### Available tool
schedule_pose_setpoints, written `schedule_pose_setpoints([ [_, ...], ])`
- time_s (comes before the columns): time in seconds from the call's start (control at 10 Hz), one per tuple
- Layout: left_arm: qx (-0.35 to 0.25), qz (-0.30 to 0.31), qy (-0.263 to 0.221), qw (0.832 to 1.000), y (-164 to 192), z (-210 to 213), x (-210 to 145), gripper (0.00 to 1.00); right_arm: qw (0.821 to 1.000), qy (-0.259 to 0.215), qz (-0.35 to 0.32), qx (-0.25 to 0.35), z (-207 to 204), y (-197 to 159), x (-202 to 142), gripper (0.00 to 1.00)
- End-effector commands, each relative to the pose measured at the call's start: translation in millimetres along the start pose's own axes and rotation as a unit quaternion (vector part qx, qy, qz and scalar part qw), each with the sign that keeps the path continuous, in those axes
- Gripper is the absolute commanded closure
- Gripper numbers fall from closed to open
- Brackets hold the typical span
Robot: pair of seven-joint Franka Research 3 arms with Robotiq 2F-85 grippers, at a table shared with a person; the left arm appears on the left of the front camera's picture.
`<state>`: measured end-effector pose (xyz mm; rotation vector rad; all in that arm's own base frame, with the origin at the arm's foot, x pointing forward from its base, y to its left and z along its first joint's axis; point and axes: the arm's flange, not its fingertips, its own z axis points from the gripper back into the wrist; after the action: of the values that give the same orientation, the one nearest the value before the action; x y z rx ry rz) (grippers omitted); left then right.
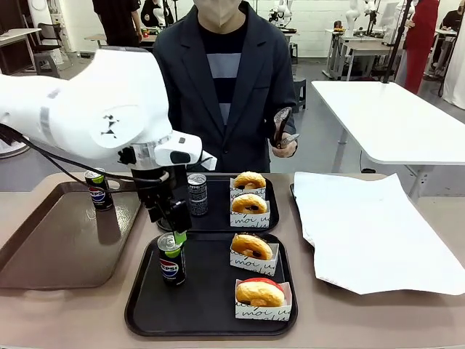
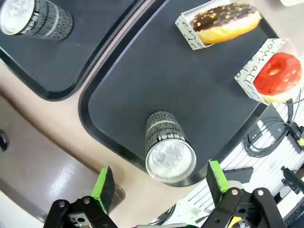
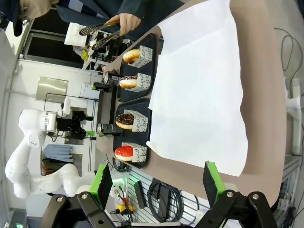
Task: Set up donuts and drinks on trays.
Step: Pick up one Pepsi coke from the Handle tray and place it on the Flat Tray without a Pepsi coke.
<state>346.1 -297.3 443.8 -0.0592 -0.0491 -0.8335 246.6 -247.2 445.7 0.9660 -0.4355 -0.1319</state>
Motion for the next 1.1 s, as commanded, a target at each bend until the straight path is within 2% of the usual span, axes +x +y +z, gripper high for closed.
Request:
schedule_pose_setpoints([
  [0.0,-0.005,-0.003,-0.007,1.000,-9.1,18.5,-25.4,0.00,1.000,-0.012,0.008,0.016,-0.6,0.1,2.3,0.00],
  [0.2,-0.004,-0.011,-0.015,1.000,-16.4,32.7,-42.0,0.00,1.000,-0.012,0.008,0.016,-0.6,0.1,2.3,0.00],
  [0.5,0.047,-0.004,0.002,0.999,-21.8,34.7,-58.7,0.00,1.000,-0.012,0.008,0.016,-0.6,0.1,2.3,0.00],
  [0.6,0.021,-0.007,-0.010,1.000,-20.5,40.7,-44.6,0.00,1.000,-0.012,0.008,0.016,-0.6,0.1,2.3,0.00],
  [1.0,0.021,-0.007,-0.010,1.000,-20.5,40.7,-44.6,0.00,1.000,-0.012,0.008,0.016,-0.6,0.1,2.3,0.00],
])
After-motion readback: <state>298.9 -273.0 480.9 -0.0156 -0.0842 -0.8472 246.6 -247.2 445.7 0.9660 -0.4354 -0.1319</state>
